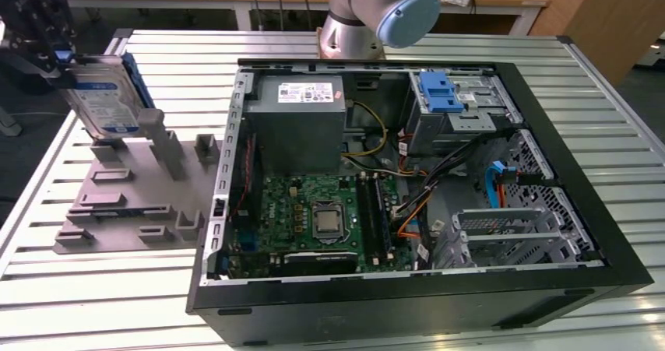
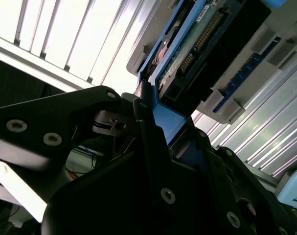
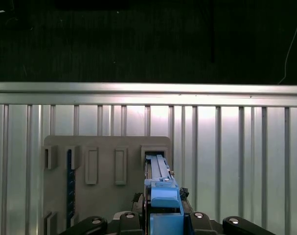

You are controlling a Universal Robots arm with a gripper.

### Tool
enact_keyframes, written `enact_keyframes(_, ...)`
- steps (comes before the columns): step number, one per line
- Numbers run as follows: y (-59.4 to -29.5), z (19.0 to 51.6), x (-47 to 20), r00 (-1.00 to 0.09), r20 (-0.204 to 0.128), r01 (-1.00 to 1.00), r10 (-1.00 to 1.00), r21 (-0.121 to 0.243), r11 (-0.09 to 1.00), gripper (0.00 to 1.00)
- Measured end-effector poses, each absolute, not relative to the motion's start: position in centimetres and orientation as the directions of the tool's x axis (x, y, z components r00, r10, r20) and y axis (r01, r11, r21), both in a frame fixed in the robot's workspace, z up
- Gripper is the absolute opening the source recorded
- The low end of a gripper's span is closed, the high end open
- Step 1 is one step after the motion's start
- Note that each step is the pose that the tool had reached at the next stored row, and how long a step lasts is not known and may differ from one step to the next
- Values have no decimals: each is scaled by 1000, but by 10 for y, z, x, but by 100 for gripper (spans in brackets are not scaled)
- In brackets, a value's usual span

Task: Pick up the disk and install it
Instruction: 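Pick up the disk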

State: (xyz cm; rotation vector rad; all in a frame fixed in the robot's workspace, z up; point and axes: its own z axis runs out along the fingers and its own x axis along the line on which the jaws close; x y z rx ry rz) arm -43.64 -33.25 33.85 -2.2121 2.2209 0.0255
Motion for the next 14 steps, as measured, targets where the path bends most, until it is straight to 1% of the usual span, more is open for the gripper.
enact_keyframes(14,-332,344,-436,-4,-16,-1000,-1000,7,4,36)
